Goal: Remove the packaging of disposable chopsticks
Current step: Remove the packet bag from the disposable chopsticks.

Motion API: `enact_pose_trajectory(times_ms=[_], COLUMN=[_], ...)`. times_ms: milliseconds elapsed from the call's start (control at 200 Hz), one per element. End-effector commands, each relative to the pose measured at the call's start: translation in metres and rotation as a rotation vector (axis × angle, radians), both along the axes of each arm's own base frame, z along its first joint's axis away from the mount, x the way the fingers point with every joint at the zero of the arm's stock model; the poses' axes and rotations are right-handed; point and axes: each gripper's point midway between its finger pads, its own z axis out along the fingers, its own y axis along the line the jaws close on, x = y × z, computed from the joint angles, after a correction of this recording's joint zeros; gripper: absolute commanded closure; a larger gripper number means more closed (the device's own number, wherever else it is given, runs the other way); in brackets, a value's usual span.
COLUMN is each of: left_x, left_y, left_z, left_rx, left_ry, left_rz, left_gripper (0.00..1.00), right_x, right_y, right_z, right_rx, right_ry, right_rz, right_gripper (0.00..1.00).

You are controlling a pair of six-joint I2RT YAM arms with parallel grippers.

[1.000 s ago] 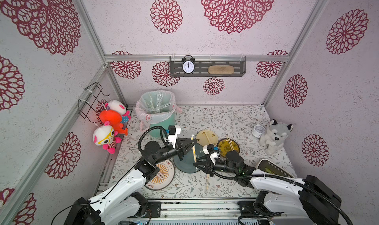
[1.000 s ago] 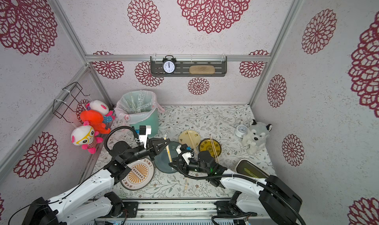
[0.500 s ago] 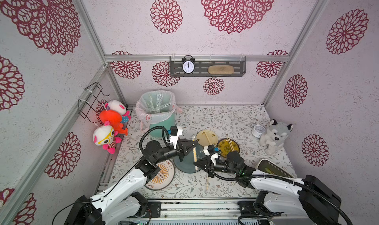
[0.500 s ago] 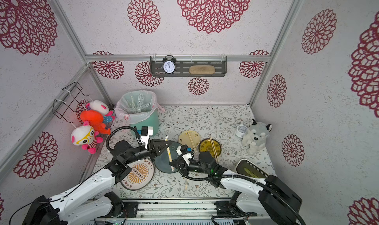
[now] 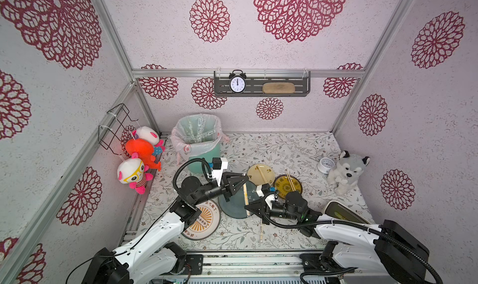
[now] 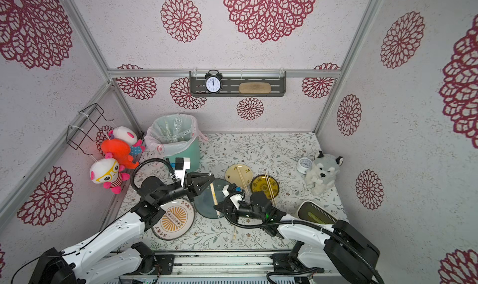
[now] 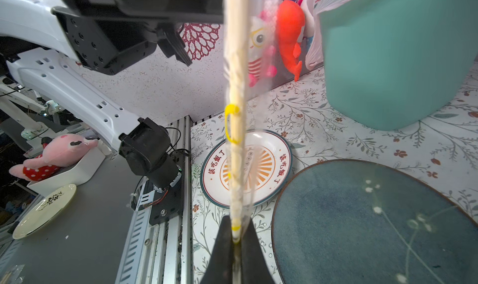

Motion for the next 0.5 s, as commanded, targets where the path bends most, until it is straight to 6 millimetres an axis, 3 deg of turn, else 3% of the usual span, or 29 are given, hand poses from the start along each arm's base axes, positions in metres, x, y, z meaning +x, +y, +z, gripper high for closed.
enact_pose_trajectory(times_ms=[0, 85, 190, 345, 495], left_x=[-0.001, 0.001, -0.001, -0.008, -0.013], left_y=[-0.001, -0.003, -0.006, -0.009, -0.008], left_z=[0.013, 0.004, -0.01, -0.025, -0.037], left_rx=[-0.02, 0.0, -0.001, 0.004, 0.001], left_ry=[-0.042, -0.022, 0.01, 0.033, 0.05], left_rz=[-0.013, -0.018, -0.047, -0.088, -0.096], left_gripper=[0.92, 1.0, 1.0, 0.89, 0.94], right_x=[0.002, 0.001, 0.003, 0.004, 0.002], right_y=[0.002, 0.002, 0.002, 0.001, 0.003], right_z=[0.016, 0.019, 0.025, 0.042, 0.056], right_rx=[0.038, 0.048, 0.065, 0.112, 0.132], right_ry=[-0.056, -0.065, -0.085, -0.133, -0.16], right_rz=[0.004, 0.005, -0.006, -0.01, 0.005], right_gripper=[1.0, 1.0, 1.0, 1.0, 1.0])
